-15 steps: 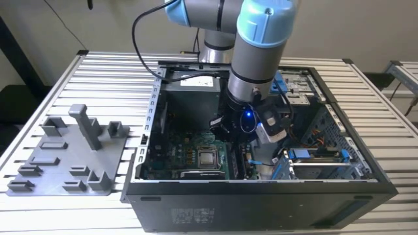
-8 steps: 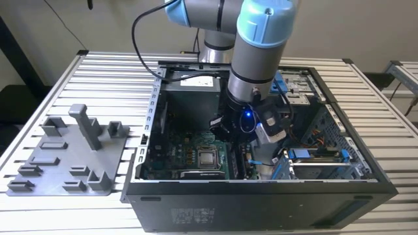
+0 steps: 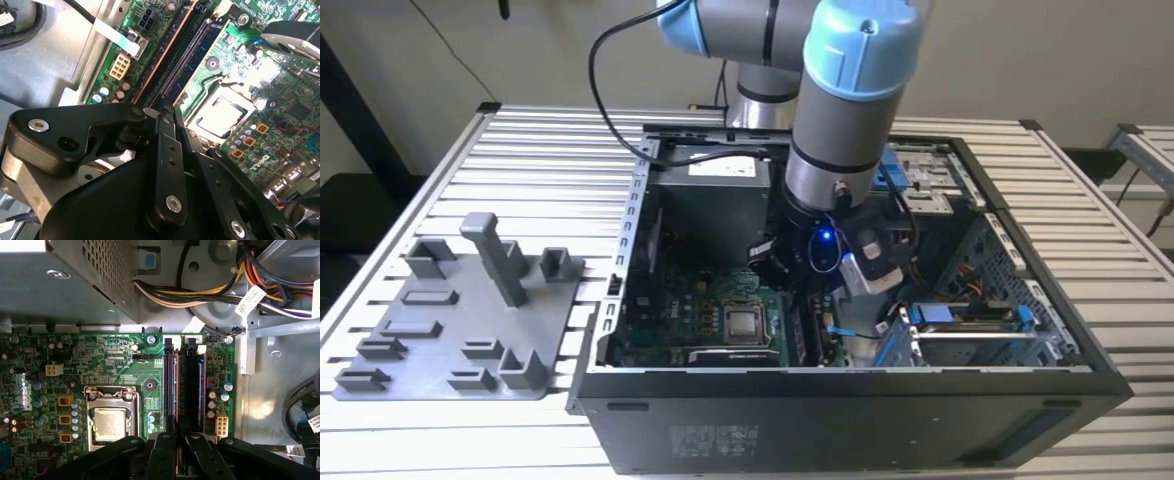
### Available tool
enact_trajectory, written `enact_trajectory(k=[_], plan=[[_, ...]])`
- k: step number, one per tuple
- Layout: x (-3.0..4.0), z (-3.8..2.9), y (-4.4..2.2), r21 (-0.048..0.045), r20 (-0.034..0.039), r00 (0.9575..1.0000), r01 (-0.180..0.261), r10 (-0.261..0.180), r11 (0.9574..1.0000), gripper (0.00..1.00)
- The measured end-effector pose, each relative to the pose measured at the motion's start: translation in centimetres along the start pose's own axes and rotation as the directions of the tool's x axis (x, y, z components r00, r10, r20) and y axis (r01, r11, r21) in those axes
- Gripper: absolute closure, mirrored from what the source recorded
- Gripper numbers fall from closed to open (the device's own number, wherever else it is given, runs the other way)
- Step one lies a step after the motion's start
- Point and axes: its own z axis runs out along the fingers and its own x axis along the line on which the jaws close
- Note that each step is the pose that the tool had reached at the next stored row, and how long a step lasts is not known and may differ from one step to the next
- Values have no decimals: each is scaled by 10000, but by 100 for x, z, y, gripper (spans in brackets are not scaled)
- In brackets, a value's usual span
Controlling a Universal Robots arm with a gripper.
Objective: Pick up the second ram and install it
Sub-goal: 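Insert the second ram into the second slot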
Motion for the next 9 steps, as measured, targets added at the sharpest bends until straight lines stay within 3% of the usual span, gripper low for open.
enact_trajectory(k=[9], plan=[[-1, 9, 0, -2, 0, 10000, -63, 63, 10000, 86]])
